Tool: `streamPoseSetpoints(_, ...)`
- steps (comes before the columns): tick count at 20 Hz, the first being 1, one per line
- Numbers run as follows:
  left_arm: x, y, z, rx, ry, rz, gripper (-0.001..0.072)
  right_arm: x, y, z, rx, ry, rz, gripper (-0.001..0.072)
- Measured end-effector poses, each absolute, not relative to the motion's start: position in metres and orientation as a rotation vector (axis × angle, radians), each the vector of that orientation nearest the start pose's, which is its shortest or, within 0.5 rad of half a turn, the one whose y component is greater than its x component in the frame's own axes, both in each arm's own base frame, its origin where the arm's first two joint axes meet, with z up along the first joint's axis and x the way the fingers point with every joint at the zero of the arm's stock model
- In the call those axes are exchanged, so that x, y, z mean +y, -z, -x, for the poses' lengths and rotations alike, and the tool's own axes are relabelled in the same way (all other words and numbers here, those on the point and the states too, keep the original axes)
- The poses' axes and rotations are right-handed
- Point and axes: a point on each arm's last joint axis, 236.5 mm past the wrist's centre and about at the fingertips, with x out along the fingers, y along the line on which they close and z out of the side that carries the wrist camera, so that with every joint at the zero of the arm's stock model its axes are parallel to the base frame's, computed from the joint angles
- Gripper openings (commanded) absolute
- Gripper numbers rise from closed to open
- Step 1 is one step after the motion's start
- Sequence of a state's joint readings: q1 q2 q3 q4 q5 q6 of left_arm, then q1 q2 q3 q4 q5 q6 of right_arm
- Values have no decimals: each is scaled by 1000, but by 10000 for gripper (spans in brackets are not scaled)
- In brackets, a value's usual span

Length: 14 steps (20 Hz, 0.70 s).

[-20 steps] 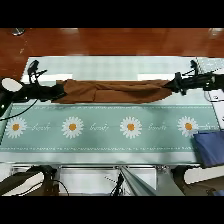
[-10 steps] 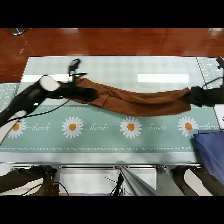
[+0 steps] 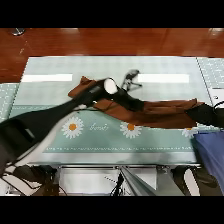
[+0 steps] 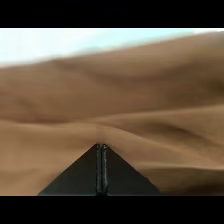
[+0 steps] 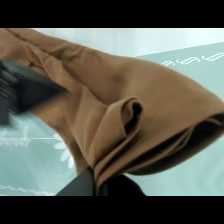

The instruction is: Fold the shirts.

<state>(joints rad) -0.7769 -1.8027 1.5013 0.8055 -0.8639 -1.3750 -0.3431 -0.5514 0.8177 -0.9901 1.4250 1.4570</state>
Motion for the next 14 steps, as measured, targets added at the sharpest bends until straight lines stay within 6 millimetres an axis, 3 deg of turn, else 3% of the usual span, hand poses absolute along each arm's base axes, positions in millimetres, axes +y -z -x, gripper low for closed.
streamPoseSetpoints(4,-510,57,-239,1382,1086,157,18,63,-125,-236,981,-253,-522,27)
streamPoseSetpoints(7,-522,59,-222,1423,1112,177,18,68,-130,-237,963,-271,-542,27)
streamPoseSetpoints(9,-518,46,-243,1403,1104,217,18,71,-132,-237,958,-279,-553,27)
streamPoseSetpoints(11,-497,23,-289,1363,1060,292,18,74,-134,-237,954,-293,-558,27)
streamPoseSetpoints(14,-423,-22,-370,1293,952,406,18,90,-141,-239,942,-356,-545,26)
